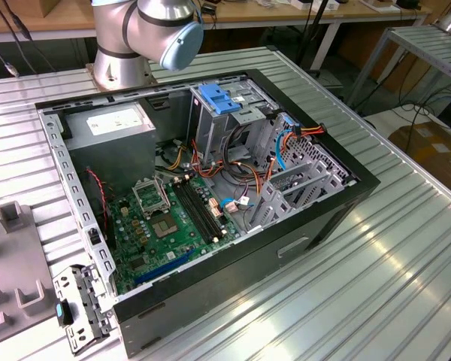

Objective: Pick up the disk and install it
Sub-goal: 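Pick up the disk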

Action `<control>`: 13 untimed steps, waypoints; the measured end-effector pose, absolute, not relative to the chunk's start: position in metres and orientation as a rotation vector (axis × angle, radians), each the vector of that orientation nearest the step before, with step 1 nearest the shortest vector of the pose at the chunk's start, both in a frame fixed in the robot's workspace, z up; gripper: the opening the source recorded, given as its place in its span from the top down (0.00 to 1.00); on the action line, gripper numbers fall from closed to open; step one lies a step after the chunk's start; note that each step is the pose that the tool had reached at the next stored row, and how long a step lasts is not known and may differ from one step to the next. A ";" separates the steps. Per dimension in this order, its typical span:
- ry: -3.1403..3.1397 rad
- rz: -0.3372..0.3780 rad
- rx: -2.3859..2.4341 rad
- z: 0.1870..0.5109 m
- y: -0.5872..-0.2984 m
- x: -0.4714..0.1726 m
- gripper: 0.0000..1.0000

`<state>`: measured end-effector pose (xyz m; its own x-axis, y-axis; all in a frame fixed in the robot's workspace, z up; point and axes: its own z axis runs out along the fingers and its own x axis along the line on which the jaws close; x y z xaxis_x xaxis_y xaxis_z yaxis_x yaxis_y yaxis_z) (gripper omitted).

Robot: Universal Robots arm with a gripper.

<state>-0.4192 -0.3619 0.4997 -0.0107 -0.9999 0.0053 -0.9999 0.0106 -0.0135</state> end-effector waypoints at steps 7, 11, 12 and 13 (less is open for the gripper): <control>2.229 -0.021 -2.205 0.500 -0.362 -0.408 0.63; 2.229 -0.021 -2.206 0.500 -0.362 -0.401 0.63; 2.229 -0.021 -2.206 0.500 -0.362 -0.400 0.63; 2.229 -0.021 -2.206 0.500 -0.362 -0.398 0.63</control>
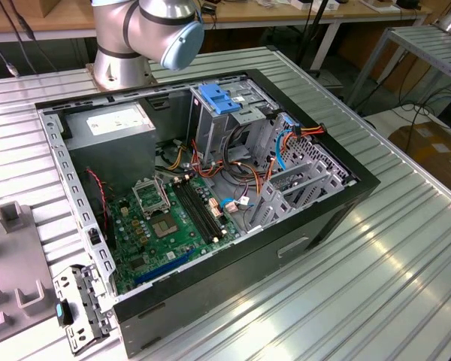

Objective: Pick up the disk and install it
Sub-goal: 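Pick up the disk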

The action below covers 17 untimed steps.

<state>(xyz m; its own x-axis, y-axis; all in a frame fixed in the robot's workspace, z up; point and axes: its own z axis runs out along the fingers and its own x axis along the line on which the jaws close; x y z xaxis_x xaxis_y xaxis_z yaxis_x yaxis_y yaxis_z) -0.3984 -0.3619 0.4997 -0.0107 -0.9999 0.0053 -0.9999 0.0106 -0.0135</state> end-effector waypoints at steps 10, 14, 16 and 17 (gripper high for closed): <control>2.229 -0.021 -2.205 0.500 -0.364 -0.391 0.63; 2.229 -0.021 -2.205 0.500 -0.367 -0.389 0.63; 2.229 -0.021 -2.206 0.500 -0.368 -0.388 0.63; 2.229 -0.021 -2.205 0.500 -0.368 -0.388 0.63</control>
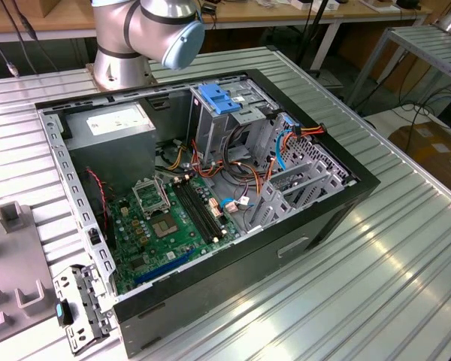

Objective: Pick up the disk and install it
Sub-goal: 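Pick up the disk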

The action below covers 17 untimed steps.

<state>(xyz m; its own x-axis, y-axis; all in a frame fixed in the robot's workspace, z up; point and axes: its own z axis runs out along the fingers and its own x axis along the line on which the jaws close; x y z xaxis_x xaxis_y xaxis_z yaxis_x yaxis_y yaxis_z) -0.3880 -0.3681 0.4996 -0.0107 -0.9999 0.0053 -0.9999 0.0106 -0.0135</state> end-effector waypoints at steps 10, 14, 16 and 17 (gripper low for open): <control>2.229 -0.021 -2.205 0.500 -0.369 -0.375 0.63; 2.229 -0.021 -2.205 0.500 -0.369 -0.365 0.63; 2.229 -0.021 -2.206 0.500 -0.369 -0.361 0.63; 2.229 -0.021 -2.205 0.500 -0.369 -0.359 0.63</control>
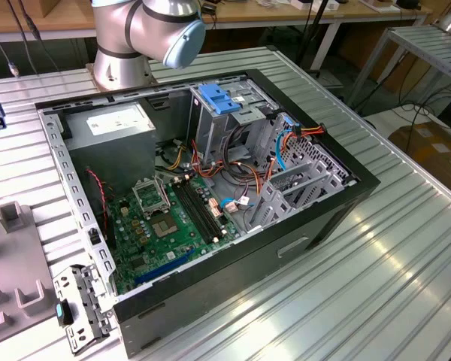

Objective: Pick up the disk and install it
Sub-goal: 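Pick up the disk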

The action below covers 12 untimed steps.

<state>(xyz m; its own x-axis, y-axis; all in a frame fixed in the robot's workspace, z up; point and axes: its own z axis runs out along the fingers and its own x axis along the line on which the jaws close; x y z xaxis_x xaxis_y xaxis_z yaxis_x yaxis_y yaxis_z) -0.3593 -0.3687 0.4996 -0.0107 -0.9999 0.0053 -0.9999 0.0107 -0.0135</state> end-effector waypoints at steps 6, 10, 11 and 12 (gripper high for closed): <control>2.229 -0.021 -2.206 0.500 -0.369 -0.348 0.63; 2.229 -0.021 -2.206 0.500 -0.369 -0.342 0.63; 2.229 -0.021 -2.205 0.500 -0.369 -0.339 0.63; 2.229 -0.021 -2.205 0.500 -0.369 -0.338 0.63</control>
<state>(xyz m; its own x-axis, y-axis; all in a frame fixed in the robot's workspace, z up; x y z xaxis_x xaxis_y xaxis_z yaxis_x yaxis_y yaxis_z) -0.3378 -0.3689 0.4996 -0.0107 -0.9999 0.0053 -0.9999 0.0106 -0.0135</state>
